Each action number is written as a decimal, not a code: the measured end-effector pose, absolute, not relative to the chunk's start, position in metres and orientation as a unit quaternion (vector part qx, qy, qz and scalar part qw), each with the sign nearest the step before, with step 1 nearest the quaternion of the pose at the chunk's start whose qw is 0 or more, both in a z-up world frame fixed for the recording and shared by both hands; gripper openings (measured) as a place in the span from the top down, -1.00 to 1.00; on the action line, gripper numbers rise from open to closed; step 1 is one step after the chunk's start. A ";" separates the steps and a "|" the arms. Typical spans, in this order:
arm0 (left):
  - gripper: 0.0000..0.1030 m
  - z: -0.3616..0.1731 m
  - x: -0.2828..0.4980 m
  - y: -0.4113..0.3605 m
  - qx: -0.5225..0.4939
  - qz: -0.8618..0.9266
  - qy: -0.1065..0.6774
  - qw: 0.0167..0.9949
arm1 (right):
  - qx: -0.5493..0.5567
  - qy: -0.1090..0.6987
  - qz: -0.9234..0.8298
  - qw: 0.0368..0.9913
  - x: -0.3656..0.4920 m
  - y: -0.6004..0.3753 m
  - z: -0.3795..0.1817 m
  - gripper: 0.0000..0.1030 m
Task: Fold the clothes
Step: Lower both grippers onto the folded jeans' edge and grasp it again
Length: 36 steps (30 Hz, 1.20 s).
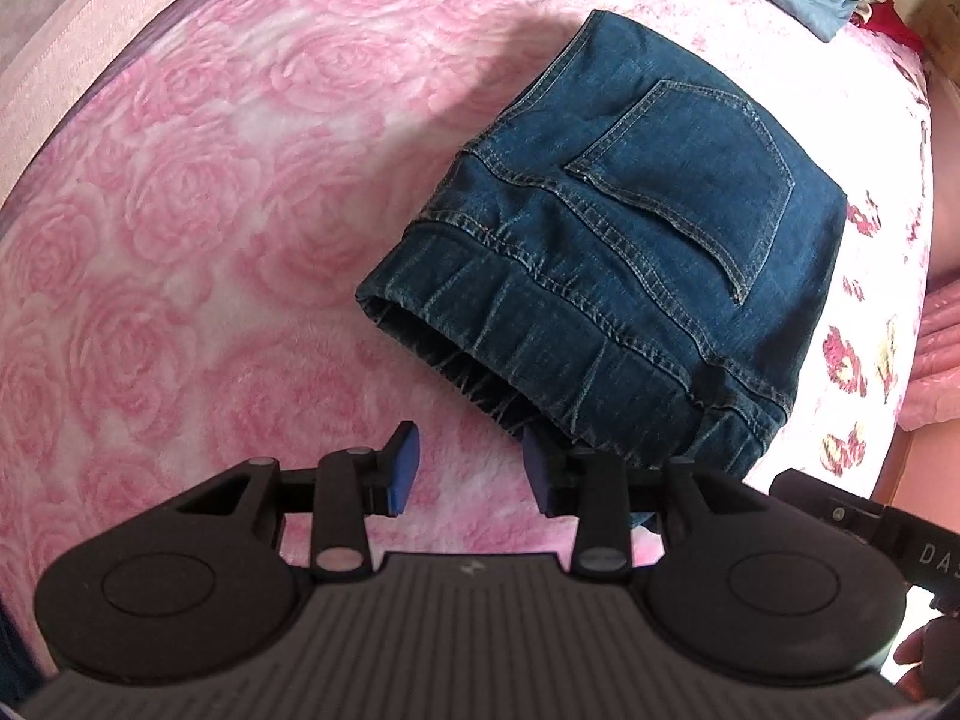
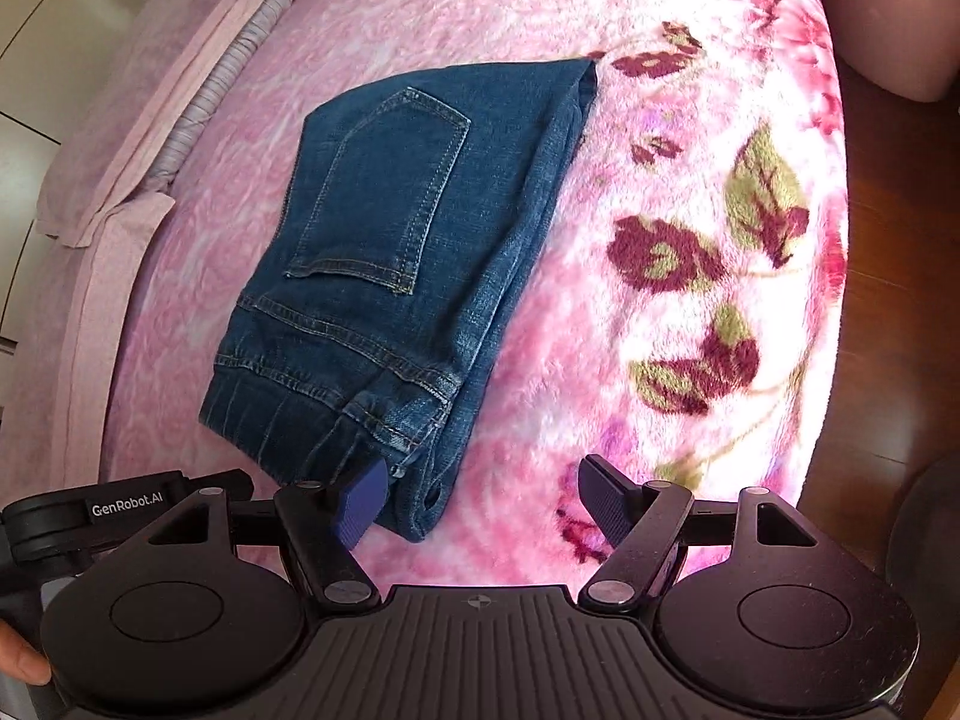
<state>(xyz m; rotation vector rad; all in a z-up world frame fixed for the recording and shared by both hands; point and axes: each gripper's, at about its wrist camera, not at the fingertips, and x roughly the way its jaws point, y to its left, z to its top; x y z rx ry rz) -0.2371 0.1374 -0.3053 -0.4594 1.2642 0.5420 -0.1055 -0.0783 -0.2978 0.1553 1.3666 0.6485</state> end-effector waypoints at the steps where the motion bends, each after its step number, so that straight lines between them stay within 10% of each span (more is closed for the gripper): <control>1: 0.34 -0.307 -0.238 0.138 -0.213 0.248 0.578 0.748 | 0.070 0.620 0.294 0.724 -0.105 -0.078 -0.299 -0.43; 17: 0.16 -0.339 -0.336 0.168 -0.584 0.222 0.324 0.711 | 0.085 0.644 0.269 0.712 -0.084 -0.097 -0.315 -0.43; 36: -0.02 -0.321 -0.257 0.244 -0.422 0.163 0.363 0.815 | 0.235 0.608 0.272 0.708 -0.036 -0.098 -0.322 -0.43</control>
